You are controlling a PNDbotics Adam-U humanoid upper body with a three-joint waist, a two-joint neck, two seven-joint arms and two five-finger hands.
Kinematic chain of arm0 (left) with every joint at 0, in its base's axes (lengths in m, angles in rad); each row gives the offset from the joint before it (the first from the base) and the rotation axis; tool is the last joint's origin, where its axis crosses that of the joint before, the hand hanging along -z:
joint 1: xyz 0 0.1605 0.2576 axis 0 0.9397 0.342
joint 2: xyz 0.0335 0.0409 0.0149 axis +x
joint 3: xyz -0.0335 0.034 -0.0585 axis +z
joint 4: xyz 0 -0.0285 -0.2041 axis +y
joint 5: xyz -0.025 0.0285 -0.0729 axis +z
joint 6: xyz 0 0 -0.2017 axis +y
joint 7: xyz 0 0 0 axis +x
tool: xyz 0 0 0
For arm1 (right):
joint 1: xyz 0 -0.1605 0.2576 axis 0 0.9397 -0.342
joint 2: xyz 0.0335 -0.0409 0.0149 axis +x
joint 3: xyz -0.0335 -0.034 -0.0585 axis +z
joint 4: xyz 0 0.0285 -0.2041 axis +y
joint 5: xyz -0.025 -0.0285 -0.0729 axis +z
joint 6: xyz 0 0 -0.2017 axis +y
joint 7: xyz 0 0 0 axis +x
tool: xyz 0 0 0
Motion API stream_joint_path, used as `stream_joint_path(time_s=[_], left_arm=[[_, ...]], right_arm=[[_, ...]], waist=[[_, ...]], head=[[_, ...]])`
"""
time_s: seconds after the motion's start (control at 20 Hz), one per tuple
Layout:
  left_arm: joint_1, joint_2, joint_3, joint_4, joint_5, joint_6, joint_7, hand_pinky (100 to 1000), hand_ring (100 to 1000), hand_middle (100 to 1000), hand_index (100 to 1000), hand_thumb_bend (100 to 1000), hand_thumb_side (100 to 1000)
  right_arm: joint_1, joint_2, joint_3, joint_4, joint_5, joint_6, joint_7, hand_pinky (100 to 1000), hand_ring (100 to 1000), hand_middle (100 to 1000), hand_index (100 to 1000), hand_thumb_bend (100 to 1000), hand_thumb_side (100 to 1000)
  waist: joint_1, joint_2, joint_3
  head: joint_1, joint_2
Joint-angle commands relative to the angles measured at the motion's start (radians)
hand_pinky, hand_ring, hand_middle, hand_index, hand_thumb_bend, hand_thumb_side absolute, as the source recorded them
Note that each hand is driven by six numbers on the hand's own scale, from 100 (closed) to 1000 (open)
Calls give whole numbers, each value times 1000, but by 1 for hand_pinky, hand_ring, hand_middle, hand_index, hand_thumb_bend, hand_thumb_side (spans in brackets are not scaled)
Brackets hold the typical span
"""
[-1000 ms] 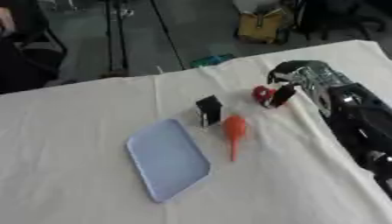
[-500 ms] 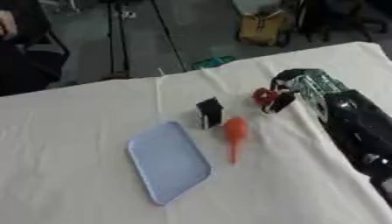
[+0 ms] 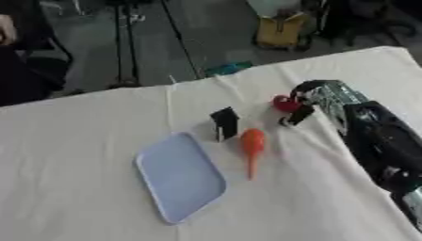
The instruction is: Pick up objects on the table and place them in the box.
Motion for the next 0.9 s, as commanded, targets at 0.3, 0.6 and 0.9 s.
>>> stream_joint_path(time_s=[0.3,0.6,0.9], left_arm=[[-10,12,5,-14,0,1,-8,796,833,828,761,100,838],[-11,12,4,-14,0,1,-10,797,833,829,761,100,839],[-11,16,4,-14,-1,2,-12,797,833,829,761,100,838]], right_arm=[[-30,-6,-13,1,15,17,-45,874,917,789,883,330,689],[-37,0,-3,-5,26,31,-118,872,906,749,826,169,679],[-45,3,1,6,31,14,-104,880,908,741,815,173,686]], waist=[[1,-6,2],[1,-8,-3],[-3,-12,-9]], head=[[-4,-10],[-2,-6],[0,-3]])
